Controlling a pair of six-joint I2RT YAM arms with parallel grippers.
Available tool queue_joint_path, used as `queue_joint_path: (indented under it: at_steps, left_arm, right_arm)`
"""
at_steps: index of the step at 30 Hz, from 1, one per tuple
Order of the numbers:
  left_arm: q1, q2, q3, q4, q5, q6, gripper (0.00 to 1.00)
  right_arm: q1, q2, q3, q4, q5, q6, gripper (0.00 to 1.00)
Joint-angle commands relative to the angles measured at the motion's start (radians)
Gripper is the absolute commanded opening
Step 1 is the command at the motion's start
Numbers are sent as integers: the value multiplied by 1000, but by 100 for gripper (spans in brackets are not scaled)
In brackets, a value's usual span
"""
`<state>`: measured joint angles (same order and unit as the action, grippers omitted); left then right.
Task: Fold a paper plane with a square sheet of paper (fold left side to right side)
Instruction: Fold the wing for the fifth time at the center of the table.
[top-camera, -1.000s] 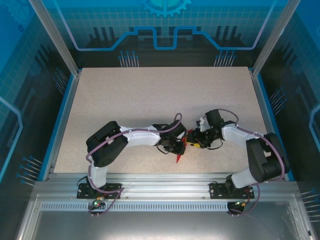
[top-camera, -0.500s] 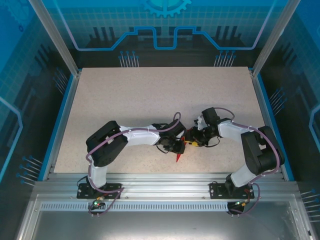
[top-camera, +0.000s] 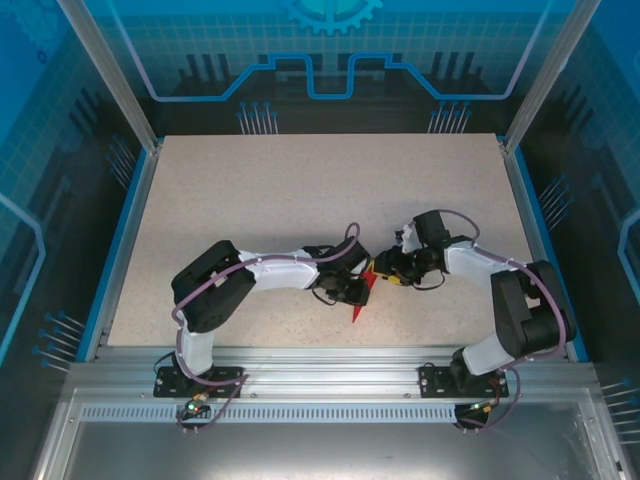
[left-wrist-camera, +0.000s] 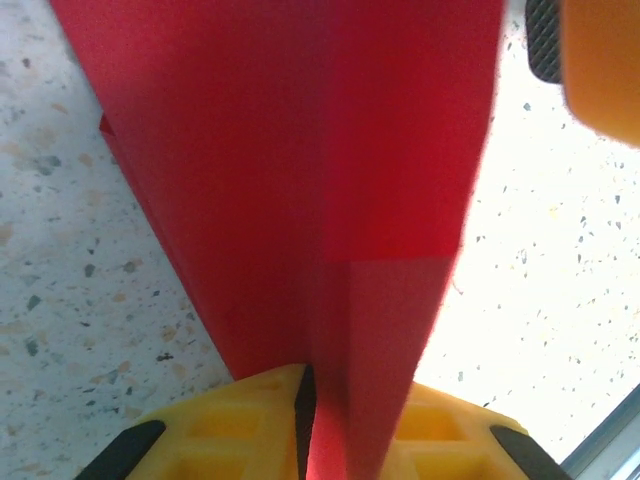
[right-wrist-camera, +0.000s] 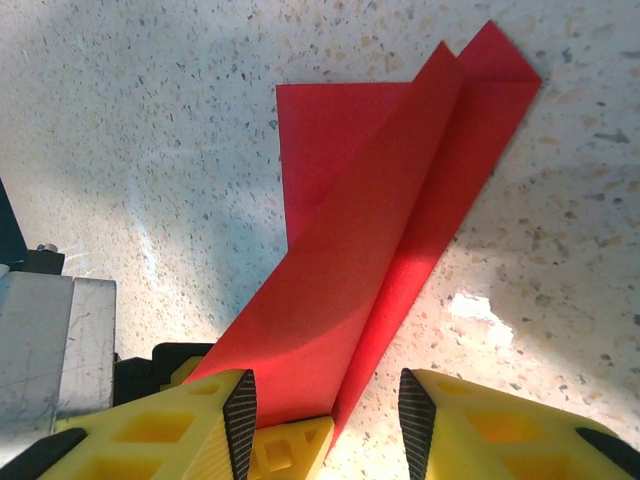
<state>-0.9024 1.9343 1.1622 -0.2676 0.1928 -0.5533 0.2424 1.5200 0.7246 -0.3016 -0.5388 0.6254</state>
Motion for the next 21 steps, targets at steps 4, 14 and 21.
queue_joint_path:
  at_steps: [4, 14, 21]
  left_arm:
    - [-2, 24, -19, -16, 28, 10, 21]
    - [1, 28, -17, -16, 36, 15, 25]
    - [6, 3, -31, 3, 47, 12, 34]
  right_arm:
    - [30, 55, 20, 59, -27, 2, 45]
    - [54, 129, 46, 37, 19, 17, 45]
    - [54, 175, 63, -29, 71, 12, 44]
